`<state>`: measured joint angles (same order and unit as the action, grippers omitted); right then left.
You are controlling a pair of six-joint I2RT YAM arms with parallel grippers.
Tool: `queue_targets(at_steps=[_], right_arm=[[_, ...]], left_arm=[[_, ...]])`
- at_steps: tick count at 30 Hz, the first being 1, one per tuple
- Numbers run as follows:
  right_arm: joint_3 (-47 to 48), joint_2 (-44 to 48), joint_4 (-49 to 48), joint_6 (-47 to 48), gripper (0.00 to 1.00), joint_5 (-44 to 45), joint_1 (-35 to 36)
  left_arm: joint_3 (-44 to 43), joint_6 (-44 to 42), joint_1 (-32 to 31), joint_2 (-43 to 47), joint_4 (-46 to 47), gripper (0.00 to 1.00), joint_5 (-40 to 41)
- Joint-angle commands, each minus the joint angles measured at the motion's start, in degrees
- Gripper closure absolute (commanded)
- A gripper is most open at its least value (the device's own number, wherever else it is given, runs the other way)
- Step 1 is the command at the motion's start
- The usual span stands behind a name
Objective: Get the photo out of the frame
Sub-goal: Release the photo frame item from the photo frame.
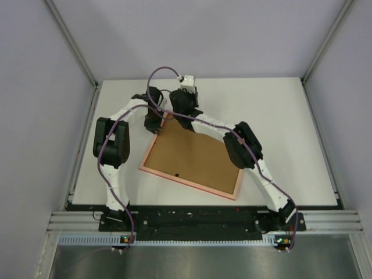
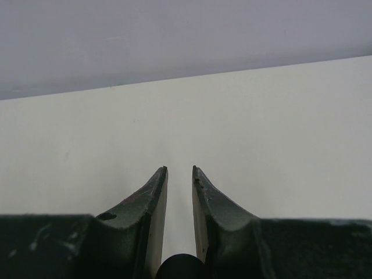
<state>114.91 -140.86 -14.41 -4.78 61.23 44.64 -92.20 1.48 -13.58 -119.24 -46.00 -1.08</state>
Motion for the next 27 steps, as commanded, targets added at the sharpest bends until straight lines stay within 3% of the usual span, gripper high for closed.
queue_targets(at_steps=[1,8,16,23,27], right_arm=[[3.8,3.6,5.4,1.1,1.0,4.7,0.8],[6.1,3.7,13.6,-4.8,1.0,2.1,0.7],[6.6,4.4,14.1,-3.2,1.0,-1.1,0.5],[5.4,9.0,18.7,-1.8,1.0,-9.3,-0.4],[4.6,12.6,26.0,-3.6,1.0,-20.6,-3.0]], left_arm=[[0.3,2.3,1.8,1.8,-2.4,1.0,2.0],[0.1,2.6,1.8,2.0,-2.4,1.0,1.9],[0.4,2.0,1.8,2.6,-1.5,1.0,1.9],[-0.4,1.7,1.8,3.0,-1.8,1.0,1.6],[-0.9,1.1,1.8,2.9,-1.6,1.0,1.6]])
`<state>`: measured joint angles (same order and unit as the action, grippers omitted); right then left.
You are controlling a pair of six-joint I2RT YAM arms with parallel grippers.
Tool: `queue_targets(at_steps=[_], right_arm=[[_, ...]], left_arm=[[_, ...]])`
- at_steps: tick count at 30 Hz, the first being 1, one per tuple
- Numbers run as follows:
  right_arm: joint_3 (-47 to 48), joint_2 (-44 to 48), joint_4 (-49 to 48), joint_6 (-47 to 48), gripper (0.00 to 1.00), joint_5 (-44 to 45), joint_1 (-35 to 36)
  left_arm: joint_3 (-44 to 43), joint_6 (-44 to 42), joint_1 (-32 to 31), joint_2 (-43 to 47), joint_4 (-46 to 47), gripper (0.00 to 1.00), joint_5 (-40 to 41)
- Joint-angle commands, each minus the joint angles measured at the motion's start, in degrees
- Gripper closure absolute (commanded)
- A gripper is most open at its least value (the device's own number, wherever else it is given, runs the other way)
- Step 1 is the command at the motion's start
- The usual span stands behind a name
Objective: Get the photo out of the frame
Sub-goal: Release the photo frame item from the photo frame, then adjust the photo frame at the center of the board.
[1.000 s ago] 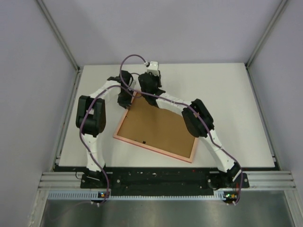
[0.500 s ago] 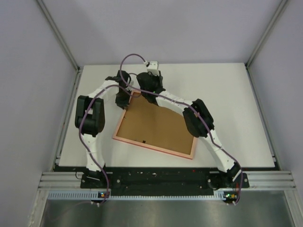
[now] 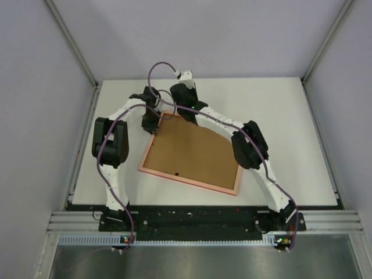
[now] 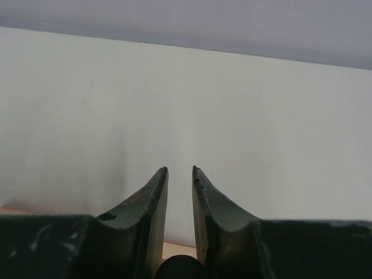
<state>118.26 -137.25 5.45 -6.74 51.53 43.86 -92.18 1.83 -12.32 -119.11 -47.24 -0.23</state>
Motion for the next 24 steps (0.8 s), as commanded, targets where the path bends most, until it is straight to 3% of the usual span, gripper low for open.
queue_targets(at_steps=[1,3,6,16,24], right_arm=[[0.9,10.2,7.6,-1.5,1.0,-15.0,-3.2],[-0.2,12.6,10.4,-1.9,1.0,-26.1,-5.4],[-1.9,16.1,13.6,-1.1,1.0,-32.4,-7.9],[-14.7,30.5,14.0,1.5,1.0,-37.6,-15.2],[-20.1,36.2,13.9,1.4,1.0,-40.4,-20.0]], left_arm=[[-1.1,0.6,0.5,2.7,-0.4,1.0,0.9],[-1.5,0.5,0.5,2.5,-0.4,1.0,1.2],[-2.3,0.0,0.5,2.0,-0.1,1.0,1.6],[-9.8,-1.3,0.5,-4.4,-1.1,1.0,2.7],[-21.0,-1.1,0.5,-11.1,-1.9,1.0,2.9]])
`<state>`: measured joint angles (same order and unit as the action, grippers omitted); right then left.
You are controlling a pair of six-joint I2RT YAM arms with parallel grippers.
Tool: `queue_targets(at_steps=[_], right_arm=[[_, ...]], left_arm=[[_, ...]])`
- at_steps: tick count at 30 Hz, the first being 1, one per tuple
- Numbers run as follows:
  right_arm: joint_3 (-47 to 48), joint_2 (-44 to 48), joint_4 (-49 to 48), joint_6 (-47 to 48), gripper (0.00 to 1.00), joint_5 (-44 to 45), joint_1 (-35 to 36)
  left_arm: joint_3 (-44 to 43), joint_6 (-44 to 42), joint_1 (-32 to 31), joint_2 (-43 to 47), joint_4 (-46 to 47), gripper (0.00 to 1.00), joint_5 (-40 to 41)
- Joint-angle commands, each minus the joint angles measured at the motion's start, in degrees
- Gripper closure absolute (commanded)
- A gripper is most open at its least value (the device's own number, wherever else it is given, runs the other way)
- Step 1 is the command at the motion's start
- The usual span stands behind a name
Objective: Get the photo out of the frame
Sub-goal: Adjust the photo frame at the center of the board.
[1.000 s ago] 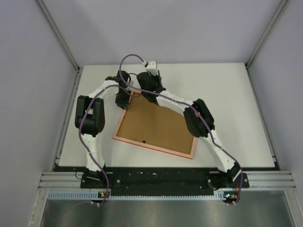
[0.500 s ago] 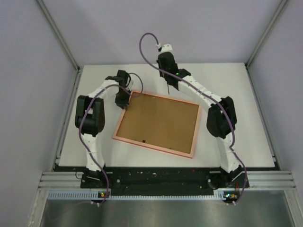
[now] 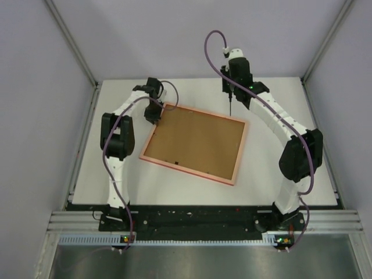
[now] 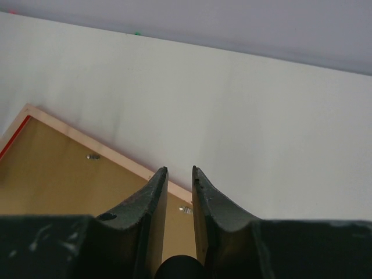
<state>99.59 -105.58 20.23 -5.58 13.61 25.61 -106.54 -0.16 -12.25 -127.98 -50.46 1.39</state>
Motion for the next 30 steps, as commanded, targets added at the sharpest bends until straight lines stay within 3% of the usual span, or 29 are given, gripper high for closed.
queue_targets(at_steps=[1,4,8,15,21,30], right_arm=[[-1.9,4.8,-0.9,0.1,1.0,-3.1,-2.5],[-3.0,4.6,-1.2,-0.2,1.0,-3.6,-3.9],[-3.7,3.2,-1.3,-1.5,1.0,-5.3,-7.4],[-1.4,-3.2,-1.9,-0.7,1.0,-7.1,-11.9],[5.7,-12.7,-1.9,0.3,1.0,-6.1,-13.3],[18.8,-23.5,-3.3,1.2,1.0,-1.4,-13.4]], left_arm=[[-8.1,0.8,0.5,-3.0,1.2,1.0,1.2],[-12.0,0.7,0.5,-4.0,1.2,0.93,1.6],[-12.4,0.7,0.5,-1.1,1.2,0.59,1.7],[-7.4,-2.3,0.5,9.4,2.6,0.32,2.1],[6.3,-6.5,0.4,20.2,0.5,0.32,-3.4],[27.0,-7.7,0.4,30.9,2.0,0.33,0.6]])
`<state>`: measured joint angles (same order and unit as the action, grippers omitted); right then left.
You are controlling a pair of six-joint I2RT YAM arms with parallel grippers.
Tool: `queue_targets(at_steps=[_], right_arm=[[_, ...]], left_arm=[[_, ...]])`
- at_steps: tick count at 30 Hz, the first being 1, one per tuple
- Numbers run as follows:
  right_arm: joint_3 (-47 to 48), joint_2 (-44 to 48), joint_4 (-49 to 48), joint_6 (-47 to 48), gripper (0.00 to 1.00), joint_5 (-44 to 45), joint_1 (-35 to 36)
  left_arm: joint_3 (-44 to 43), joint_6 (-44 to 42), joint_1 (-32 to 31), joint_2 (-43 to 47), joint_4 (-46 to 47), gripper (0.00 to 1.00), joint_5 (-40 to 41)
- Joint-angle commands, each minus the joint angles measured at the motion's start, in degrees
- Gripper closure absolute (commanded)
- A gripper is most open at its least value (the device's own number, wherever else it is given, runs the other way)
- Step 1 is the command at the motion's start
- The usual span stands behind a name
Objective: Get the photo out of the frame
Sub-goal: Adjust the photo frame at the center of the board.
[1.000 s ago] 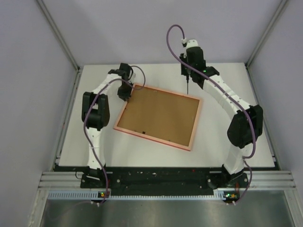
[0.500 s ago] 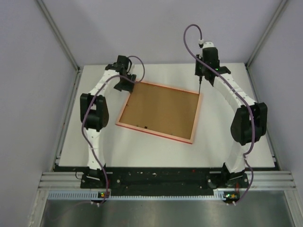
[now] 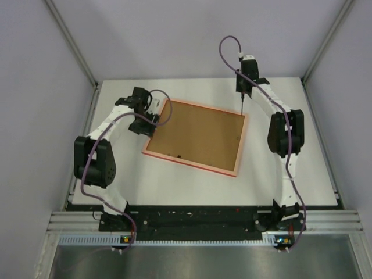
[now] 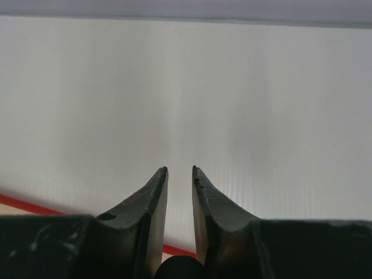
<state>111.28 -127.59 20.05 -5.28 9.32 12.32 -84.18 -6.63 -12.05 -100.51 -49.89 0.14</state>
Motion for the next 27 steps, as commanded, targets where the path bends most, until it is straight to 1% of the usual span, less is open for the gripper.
queue_targets(at_steps=[1,7,11,16,20,27], right_arm=[[7.6,-2.1,-3.6,0.8,1.0,3.3,-0.1],[8.0,-4.5,-9.2,1.8,1.0,6.8,-0.1],[7.0,-6.2,-13.5,4.9,1.0,10.1,0.0],[6.4,-7.2,-15.2,9.4,1.0,12.1,0.0],[5.1,-6.6,-15.0,10.6,1.0,10.6,0.0],[1.5,-5.5,-14.0,10.8,1.0,6.8,0.0]], left_arm=[[5.7,-1.1,0.2,3.7,1.6,0.33,2.1],[9.3,-1.2,0.2,3.0,3.8,0.34,4.9],[9.3,-1.5,0.2,0.7,4.4,0.34,7.0],[8.8,-1.5,0.3,-1.6,5.3,0.35,9.3],[7.8,-1.5,0.3,-3.3,5.1,0.35,10.4],[4.8,-1.0,0.4,-6.5,4.5,0.37,15.0]])
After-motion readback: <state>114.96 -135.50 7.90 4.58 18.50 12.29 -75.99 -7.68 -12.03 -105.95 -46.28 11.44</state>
